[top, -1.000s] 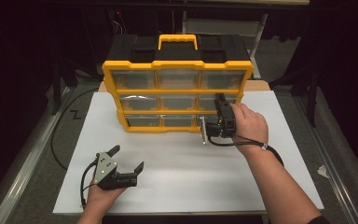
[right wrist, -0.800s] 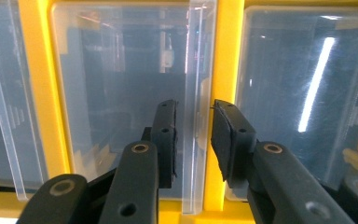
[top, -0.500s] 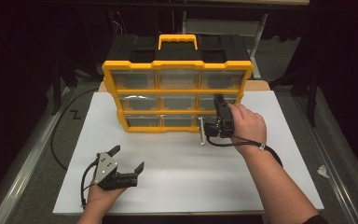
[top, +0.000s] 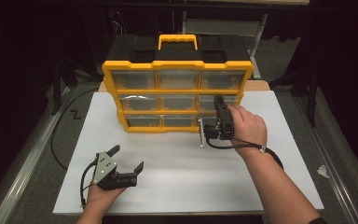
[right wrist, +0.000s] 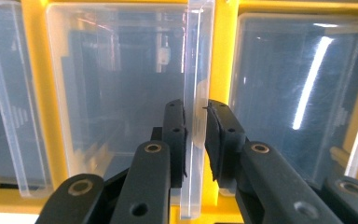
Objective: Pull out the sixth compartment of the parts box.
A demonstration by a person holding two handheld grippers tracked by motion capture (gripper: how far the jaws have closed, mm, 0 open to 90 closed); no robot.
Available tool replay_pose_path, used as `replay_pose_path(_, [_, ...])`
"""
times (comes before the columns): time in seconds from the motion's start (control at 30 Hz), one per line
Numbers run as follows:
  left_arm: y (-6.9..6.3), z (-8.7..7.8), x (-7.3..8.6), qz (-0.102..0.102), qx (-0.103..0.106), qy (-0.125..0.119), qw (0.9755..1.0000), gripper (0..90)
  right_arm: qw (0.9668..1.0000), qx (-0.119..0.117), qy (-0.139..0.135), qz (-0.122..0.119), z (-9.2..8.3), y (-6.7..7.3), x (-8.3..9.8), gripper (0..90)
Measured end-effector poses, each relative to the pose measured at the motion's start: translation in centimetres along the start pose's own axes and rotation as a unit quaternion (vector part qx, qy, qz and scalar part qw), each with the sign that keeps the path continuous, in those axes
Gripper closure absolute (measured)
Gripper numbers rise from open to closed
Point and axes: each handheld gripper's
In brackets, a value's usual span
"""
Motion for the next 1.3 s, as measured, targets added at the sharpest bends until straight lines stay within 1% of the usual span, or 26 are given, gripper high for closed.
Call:
replay_pose_path(0.07, [0.0,0.0,0.0,0.0,0.0,-0.001,1.0,0.2,0.9999,-0.002,-0.002,0.011,-0.4,0.0,0.1,80.5])
replay_pose_path(0.13, [0.0,0.0,0.0,-0.001,0.0,-0.001,1.0,0.2,1.0,0.002,-0.005,0.005,-0.8,0.0,0.2,80.5])
replay_pose_path(0.17, [0.0,0.0,0.0,-0.001,0.0,-0.001,1.0,0.2,0.9999,0.0,-0.003,0.015,-1.0,0.1,0.2,80.4])
replay_pose_path(0.23, [0.0,0.0,0.0,0.0,0.0,-0.001,1.0,0.2,0.9999,0.002,-0.007,0.01,-1.4,0.0,0.3,80.4])
replay_pose_path(0.37, [0.0,0.0,0.0,0.0,0.001,-0.001,1.0,0.2,0.9999,0.001,-0.009,0.011,-2.2,-0.1,0.3,80.5])
replay_pose_path(0.4, [0.0,0.0,0.0,-0.001,0.001,-0.001,1.0,0.2,0.9998,0.001,-0.008,0.017,-2.4,0.0,0.4,80.4])
replay_pose_path(0.47, [0.0,-0.1,0.0,0.0,0.001,-0.001,1.0,0.2,0.9998,0.002,-0.008,0.017,-2.9,0.0,0.4,80.4])
replay_pose_path(0.5, [0.0,-0.1,0.0,0.0,0.001,-0.001,1.0,0.2,0.9997,0.001,-0.007,0.023,-3.0,0.1,0.4,80.4])
replay_pose_path(0.53, [0.0,-0.1,0.0,0.0,0.001,-0.002,1.0,0.2,0.9999,0.004,-0.012,0.009,-3.2,-0.1,0.4,80.4])
replay_pose_path(0.6, [-0.1,-0.1,0.0,0.0,0.002,-0.003,1.0,0.2,0.9998,0.006,-0.015,0.008,-3.5,-0.1,0.4,80.5])
replay_pose_path(0.63, [-0.1,-0.1,0.0,0.0,0.002,-0.002,1.0,0.2,0.9998,0.003,-0.01,0.017,-3.8,0.0,0.4,80.5])
replay_pose_path(0.67, [-0.1,-0.1,0.0,0.0,0.002,-0.002,1.0,0.2,0.9998,0.007,-0.019,0.005,-3.9,-0.2,0.4,80.5])
replay_pose_path(0.7, [-0.1,-0.1,0.0,-0.001,0.002,-0.002,1.0,0.2,0.9998,0.006,-0.017,0.005,-4.1,-0.2,0.5,80.5])
replay_pose_path(0.73, [-0.1,-0.1,0.0,-0.001,0.002,-0.002,1.0,0.2,0.9996,0.001,-0.011,0.025,-4.2,0.0,0.5,80.5])
replay_pose_path(0.77, [0.0,-0.1,0.0,-0.001,0.002,-0.002,1.0,0.2,0.9998,0.003,-0.017,0.009,-4.4,-0.3,0.5,80.5])
replay_pose_path(0.8, [-0.1,-0.1,0.0,-0.001,0.003,-0.002,1.0,0.2,0.9998,0.003,-0.018,0.005,-4.5,-0.4,0.5,80.5])
replay_pose_path(0.87, [-0.1,0.0,0.0,-0.001,0.003,-0.001,1.0,0.2,0.9998,0.001,-0.017,0.01,-4.9,-0.3,0.6,80.5])
replay_pose_path(0.93, [-0.1,0.0,0.0,-0.001,0.003,-0.001,1.0,0.2,0.9998,0.002,-0.02,0.009,-5.1,-0.4,0.6,80.5])
replay_pose_path(0.97, [-0.1,-0.1,0.0,-0.001,0.003,-0.002,1.0,0.2,0.9997,-0.002,-0.016,0.017,-5.3,-0.3,0.6,80.5])
replay_pose_path(1.0, [-0.1,-0.1,0.0,-0.002,0.003,-0.002,1.0,0.2,0.9997,0.001,-0.02,0.013,-5.5,-0.4,0.6,80.5])
replay_pose_path(1.03, [-0.1,-0.1,0.0,-0.002,0.003,-0.002,1.0,0.2,0.9998,0.0,-0.018,0.009,-5.7,-0.5,0.6,80.5])
replay_pose_path(1.07, [0.0,-0.1,0.0,-0.002,0.003,-0.002,1.0,0.2,0.9997,0.0,-0.02,0.016,-5.9,-0.4,0.6,80.5])
replay_pose_path(1.13, [-0.1,-0.1,0.0,-0.002,0.003,-0.002,1.0,0.2,0.9997,0.002,-0.024,0.006,-6.1,-0.6,0.6,80.5])
replay_pose_path(1.3, [0.0,-0.1,0.0,-0.002,0.003,-0.003,1.0,0.2,0.9996,0.003,-0.028,0.008,-6.7,-0.6,0.5,80.5])
Point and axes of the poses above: each handheld gripper's, and its own axes: z roughly forward along the jaws, x roughly out of its underside, y roughly to its left, and after that the axes turned 6 degrees about x, right-handed
